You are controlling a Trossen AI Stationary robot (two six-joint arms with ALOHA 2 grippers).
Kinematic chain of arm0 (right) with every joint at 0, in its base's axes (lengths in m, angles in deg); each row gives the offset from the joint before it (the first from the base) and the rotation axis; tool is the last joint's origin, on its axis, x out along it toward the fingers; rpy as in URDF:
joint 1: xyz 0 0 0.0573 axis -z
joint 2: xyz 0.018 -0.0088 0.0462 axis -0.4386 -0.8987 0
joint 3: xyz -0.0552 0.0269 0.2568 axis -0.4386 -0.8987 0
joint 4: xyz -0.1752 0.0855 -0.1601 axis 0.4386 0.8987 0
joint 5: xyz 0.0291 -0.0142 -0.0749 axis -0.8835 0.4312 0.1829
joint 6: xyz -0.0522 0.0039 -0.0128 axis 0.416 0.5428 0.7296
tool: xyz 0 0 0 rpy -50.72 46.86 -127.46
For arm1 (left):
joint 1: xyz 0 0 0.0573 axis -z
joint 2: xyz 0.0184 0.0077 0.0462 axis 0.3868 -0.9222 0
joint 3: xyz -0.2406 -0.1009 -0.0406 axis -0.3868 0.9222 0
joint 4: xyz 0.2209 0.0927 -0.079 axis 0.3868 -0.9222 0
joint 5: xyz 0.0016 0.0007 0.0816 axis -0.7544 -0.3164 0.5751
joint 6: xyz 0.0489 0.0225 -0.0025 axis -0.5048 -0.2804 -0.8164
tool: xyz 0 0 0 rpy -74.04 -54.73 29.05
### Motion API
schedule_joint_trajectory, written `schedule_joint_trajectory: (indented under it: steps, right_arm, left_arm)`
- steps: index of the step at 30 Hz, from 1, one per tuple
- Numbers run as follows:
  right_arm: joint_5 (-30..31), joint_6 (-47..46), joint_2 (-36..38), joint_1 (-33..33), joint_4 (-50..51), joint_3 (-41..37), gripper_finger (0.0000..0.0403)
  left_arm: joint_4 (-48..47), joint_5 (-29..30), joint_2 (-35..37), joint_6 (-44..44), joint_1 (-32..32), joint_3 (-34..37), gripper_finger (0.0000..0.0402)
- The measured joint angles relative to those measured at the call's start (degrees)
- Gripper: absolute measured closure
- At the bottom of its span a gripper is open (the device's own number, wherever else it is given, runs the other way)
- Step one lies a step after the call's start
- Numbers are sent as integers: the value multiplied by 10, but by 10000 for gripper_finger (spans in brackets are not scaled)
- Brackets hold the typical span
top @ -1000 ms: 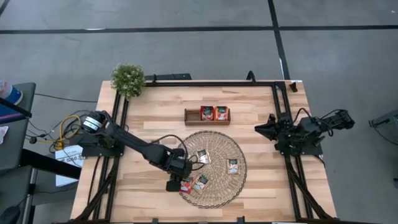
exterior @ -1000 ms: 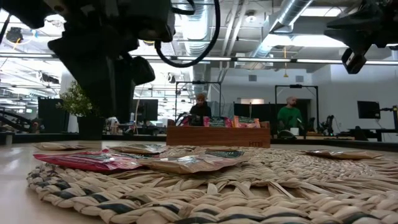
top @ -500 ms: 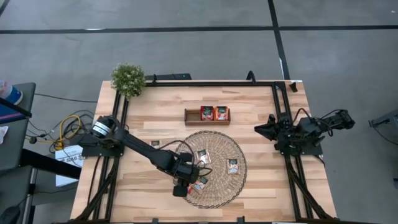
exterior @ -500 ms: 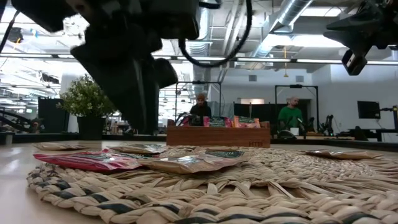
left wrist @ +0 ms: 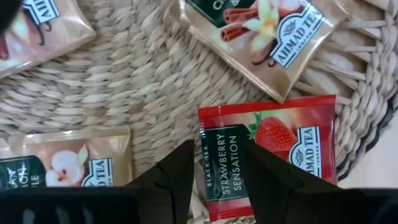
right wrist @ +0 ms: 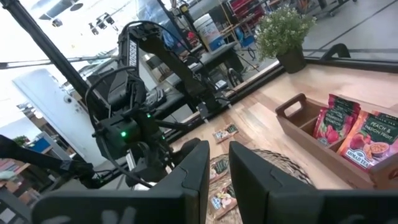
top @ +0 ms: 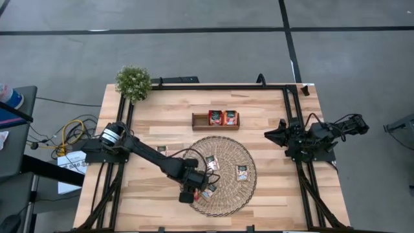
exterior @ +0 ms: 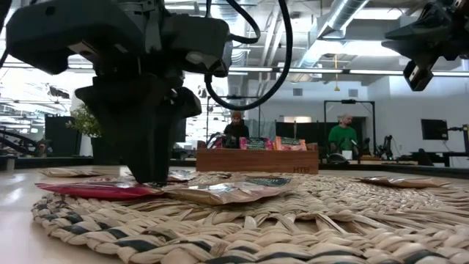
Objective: Pick & Place Tea
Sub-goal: Put the red tea bag in the middle of the wooden organizer
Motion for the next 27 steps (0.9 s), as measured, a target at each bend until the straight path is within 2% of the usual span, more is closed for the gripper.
schedule_joint_trajectory:
  steps: [6, 13, 21, 27]
  right_arm:
    - [0, 0, 0, 0, 3, 0, 349]
    - [0, 0, 0, 0, 3, 0, 349]
    - [0, 0, 0, 0, 3, 0, 349]
    - [0, 0, 0, 0, 3, 0, 349]
  left_arm:
    - [1, -1, 0, 0, 0, 0, 282]
    - [5, -53, -17, 4, -3, -2, 302]
    - [14, -51, -24, 20, -3, -2, 333]
    - [11, -29, -21, 30, -3, -1, 373]
